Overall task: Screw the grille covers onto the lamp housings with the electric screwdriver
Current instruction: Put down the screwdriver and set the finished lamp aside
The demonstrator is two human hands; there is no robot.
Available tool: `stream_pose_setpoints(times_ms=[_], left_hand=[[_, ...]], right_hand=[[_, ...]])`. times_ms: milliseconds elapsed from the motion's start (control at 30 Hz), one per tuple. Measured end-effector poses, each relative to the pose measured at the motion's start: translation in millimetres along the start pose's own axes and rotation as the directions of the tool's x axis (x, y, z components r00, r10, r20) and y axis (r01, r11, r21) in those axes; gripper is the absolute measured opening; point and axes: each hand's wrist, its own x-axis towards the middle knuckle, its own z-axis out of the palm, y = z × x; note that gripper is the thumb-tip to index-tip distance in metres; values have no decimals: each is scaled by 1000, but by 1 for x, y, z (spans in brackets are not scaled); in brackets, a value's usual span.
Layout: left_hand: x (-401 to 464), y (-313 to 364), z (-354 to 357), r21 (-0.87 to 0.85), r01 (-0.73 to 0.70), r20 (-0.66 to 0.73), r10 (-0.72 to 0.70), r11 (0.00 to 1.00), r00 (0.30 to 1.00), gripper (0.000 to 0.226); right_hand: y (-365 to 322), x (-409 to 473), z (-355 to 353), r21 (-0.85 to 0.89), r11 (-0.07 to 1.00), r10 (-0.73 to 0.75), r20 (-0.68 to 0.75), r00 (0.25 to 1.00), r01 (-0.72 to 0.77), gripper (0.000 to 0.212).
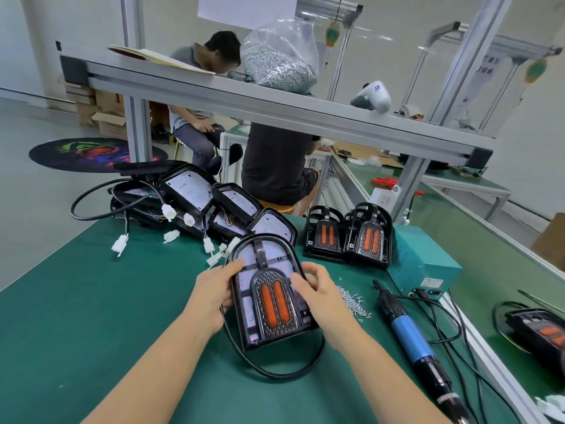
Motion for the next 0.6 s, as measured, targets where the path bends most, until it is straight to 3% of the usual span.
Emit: stream_pose_setpoints(times_ms=[100,200,300,400,500,600], left_hand=[[-4,10,4,-24,-58,92,60,998,994,18],[-4,18,7,-56,-78,168,87,995,982,14],[-2,20,8,-31,-94,196,98,995,976,18],[4,20,7,-9,-75,183,75,997,980,47],[1,18,8,61,-80,267,60,995,962,33],[-1,17,16,62,-65,349,39,996,936,48]], right_hand=[[-6,-5,-9,-9,999,35,213,976,-34,51],[-7,-7,-15,37,997,51,304,951,-65,41],[-6,-7,-17,57,998,14,251,968,-29,23],[-5,-8,-17,46,999,-18,180,983,10,23],[-6,-9,-14,111,993,-49,85,995,39,24],[-11,-10,-13,189,981,-60,23,998,54,23]])
